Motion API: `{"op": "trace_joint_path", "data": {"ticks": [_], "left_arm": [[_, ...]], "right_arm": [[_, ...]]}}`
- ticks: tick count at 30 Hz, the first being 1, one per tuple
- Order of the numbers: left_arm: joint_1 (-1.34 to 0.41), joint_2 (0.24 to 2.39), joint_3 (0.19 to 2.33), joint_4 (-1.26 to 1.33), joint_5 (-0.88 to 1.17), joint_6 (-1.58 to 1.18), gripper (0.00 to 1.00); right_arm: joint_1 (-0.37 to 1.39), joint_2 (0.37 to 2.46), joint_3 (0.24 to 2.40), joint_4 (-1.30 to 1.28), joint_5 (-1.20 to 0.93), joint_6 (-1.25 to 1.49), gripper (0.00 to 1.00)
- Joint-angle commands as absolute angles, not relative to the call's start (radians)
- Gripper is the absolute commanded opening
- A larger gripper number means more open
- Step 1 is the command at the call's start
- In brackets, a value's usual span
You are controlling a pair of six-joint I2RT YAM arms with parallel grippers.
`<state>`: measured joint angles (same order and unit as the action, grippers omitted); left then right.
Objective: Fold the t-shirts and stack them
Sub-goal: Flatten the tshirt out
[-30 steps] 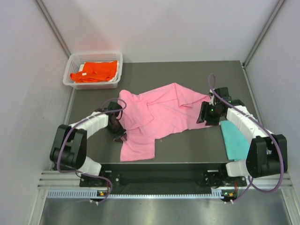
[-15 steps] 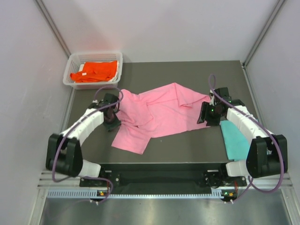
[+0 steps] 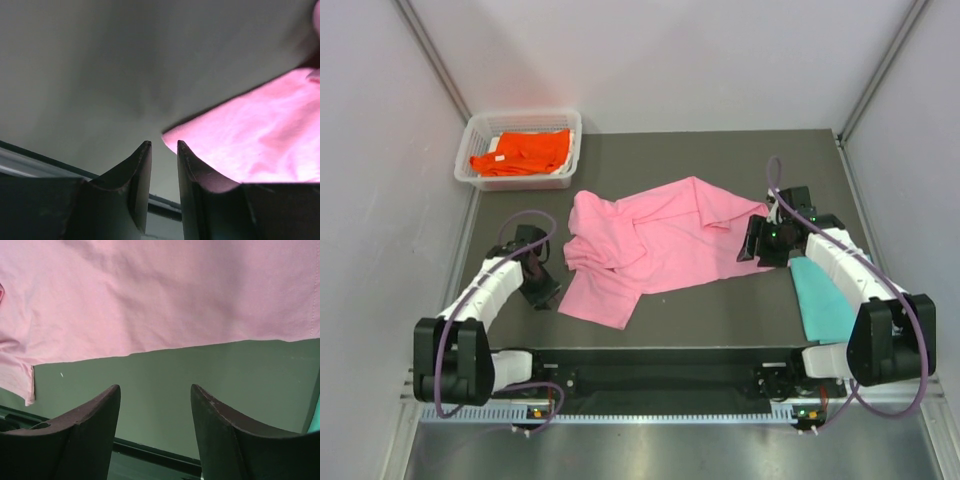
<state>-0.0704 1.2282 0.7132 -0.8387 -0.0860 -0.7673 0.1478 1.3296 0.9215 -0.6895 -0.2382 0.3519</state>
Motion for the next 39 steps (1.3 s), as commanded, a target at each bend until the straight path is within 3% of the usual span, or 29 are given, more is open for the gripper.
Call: {"op": "trace_joint_path", "data": {"ticks": [1,9,24,27,30,31,39], "left_arm": [[-0.066,1.218,0.695,-0.79,-0.006,-0.736,0.33],[-0.066,1.212,0.67,-0.779,-0.006,-0.745,0.41],[-0.067,1.347,0.626,-0.704,0.034,-0.775,0.39],[-0.066,1.368,0.608,-0.698,0.046,-0.785,0.33],[-0.064,1.358,0.603,-0.681,0.049,-0.802,0.13],[-0.064,1.353,0.606,-0.681,0.045,-0.804,0.01],[-0.063,1.149,0.813,-0.928,-0.184,-0.83,0.0]], "right_arm": [[0.141,1.292,0.927,-0.676,-0.249,0.344,0.59],[0.141,1.304,0.931,-0.666,-0.264,0.344,0.59],[0.133,1.354,0.954,-0.641,-0.27,0.367,0.59],[0.126,1.368,0.959,-0.644,-0.258,0.377,0.59],[0.112,1.387,0.951,-0.65,-0.219,0.403,0.6],[0.1,1.393,0.948,-0.649,-0.216,0.406,0.59],[0.022,1.442,0.888,-0.605,-0.166,0.472,0.52]]}}
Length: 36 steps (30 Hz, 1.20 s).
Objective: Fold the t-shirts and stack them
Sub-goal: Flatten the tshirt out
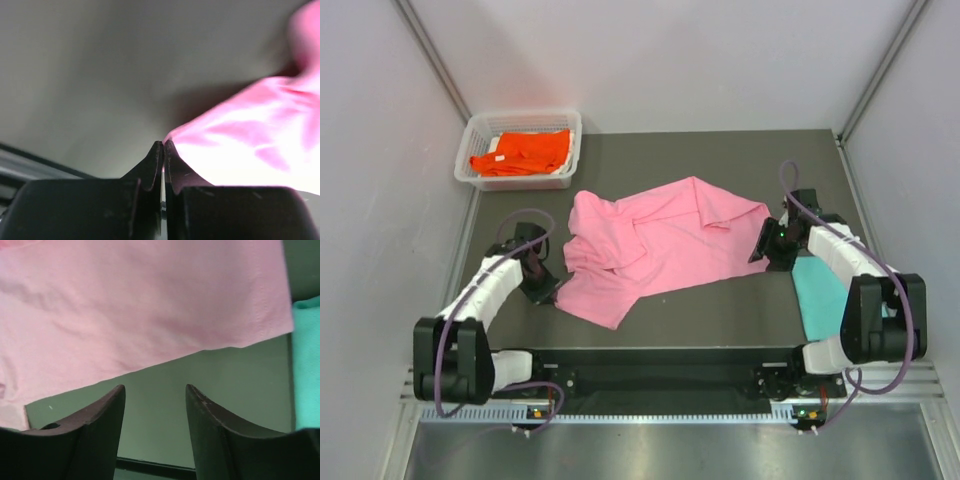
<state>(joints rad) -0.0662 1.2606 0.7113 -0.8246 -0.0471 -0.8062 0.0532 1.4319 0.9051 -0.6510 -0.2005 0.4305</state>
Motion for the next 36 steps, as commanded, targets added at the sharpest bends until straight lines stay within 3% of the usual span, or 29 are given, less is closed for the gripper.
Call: {"op": "trace_joint_path", "data": {"ticks": [1,5,11,24,27,29,31,36], "left_arm": [[-0.063,1.129,0.857,-0.966,-0.236,-0.839,0.0],[-0.063,1.023,0.91,-1.083,-0.327,-0.888,0.0],[-0.063,0.922,0.858,-1.033,-0.253,-0.913,0.0],[-0.063,0.992,0.894,-1.006,-0.172,-0.87,0.0],[-0.064,0.989,0.891,-1.011,-0.17,-0.867,0.0],[-0.063,0.983,0.893,-1.014,-0.169,-0.864,0.0],[-0.063,0.98,0.911,-1.022,-0.163,-0.853,0.0],[-0.063,0.962,1.035,-1.002,-0.152,-0.721,0.0]], "right_arm": [[0.011,1.446,0.884,-0.595,-0.172,0.477,0.46],[-0.023,1.46,0.876,-0.581,-0.183,0.5,0.4],[-0.162,1.358,0.738,-0.506,-0.253,0.555,0.46],[-0.184,1.419,0.631,-0.29,-0.278,0.686,0.45],[-0.184,1.434,0.615,-0.255,-0.281,0.707,0.4],[-0.184,1.451,0.617,-0.253,-0.281,0.712,0.28],[-0.183,1.468,0.629,-0.255,-0.281,0.703,0.04],[-0.117,1.413,0.779,-0.391,-0.19,0.615,0.0]]}}
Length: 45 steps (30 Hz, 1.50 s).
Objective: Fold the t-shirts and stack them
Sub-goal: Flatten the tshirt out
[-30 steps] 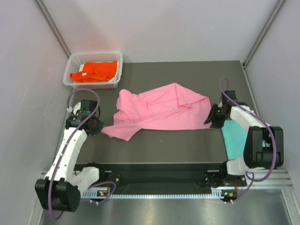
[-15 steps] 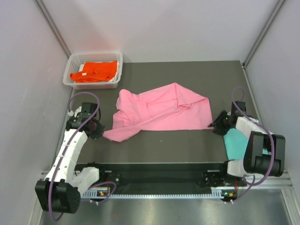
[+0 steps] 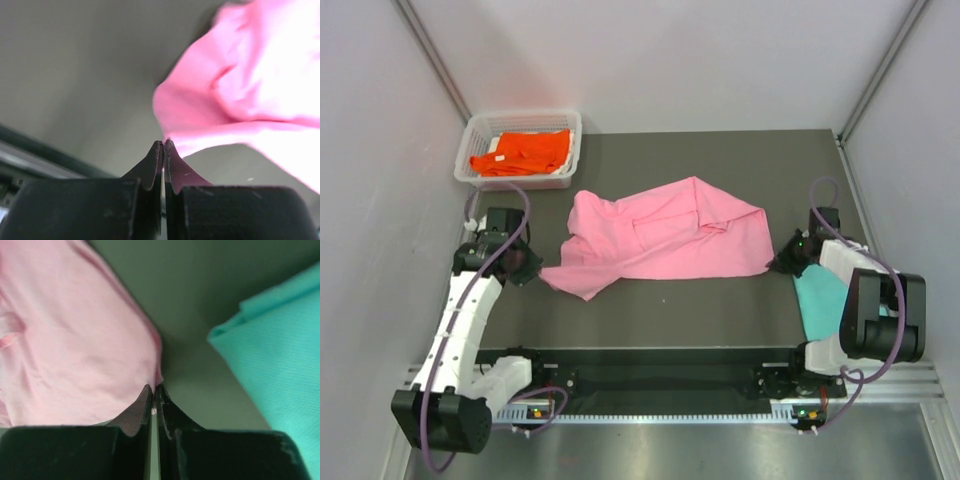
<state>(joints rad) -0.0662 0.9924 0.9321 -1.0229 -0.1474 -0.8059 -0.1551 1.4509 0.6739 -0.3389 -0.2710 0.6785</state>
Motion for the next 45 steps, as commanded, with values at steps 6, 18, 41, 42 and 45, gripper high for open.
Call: {"op": "trace_joint_path", "data": {"ticks": [6,18,41,42,45], "left_arm": [[-0.063,0.936,1.27,-0.807,-0.138,-0.595,0.0],[-0.063,1.138,1.805,-0.402,0.075,-0.261,0.0],[-0.063,0.989,2.095,-0.031,0.276,-0.419,0.0],[-0.063,0.999,2.098,-0.035,0.269,-0.417,0.0],[-0.064,1.048,2.1,-0.02,0.235,-0.423,0.0]], "right_arm": [[-0.028,1.364,1.122,-0.477,-0.16,0.554,0.0],[-0.02,1.424,1.765,-0.4,-0.135,0.499,0.0],[0.095,0.925,1.756,-0.241,0.061,0.269,0.0],[0.107,0.94,1.772,-0.248,0.067,0.264,0.0],[0.12,0.994,1.833,-0.256,0.074,0.256,0.0]]}}
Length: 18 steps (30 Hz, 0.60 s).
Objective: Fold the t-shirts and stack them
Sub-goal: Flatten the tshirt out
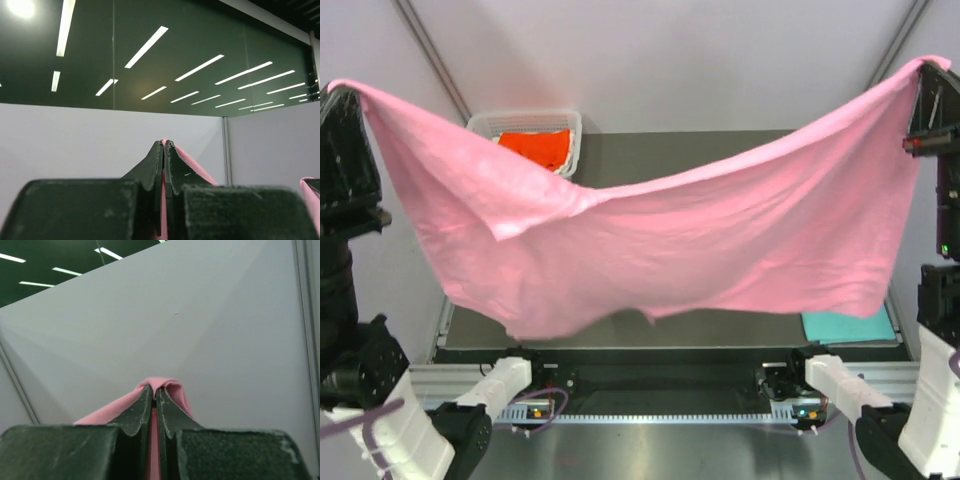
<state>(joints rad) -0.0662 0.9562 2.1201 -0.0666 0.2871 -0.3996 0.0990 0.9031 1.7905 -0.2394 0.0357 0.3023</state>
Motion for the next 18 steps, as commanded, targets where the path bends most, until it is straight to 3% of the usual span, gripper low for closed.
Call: {"op": "trace_joint_path", "data": {"ticks": [1,18], "left_arm": [[-0.064,1.055,2.1,-0.011,0.23,-0.428,0.0],[-0.063,1.126,2.188,0.041,0.265,-0.475,0.0]], "right_arm": [[0.12,0.999,1.839,-0.259,0.074,0.259,0.0],[0.123,0.894,1.751,-0.203,0.113,0.233,0.0]]}}
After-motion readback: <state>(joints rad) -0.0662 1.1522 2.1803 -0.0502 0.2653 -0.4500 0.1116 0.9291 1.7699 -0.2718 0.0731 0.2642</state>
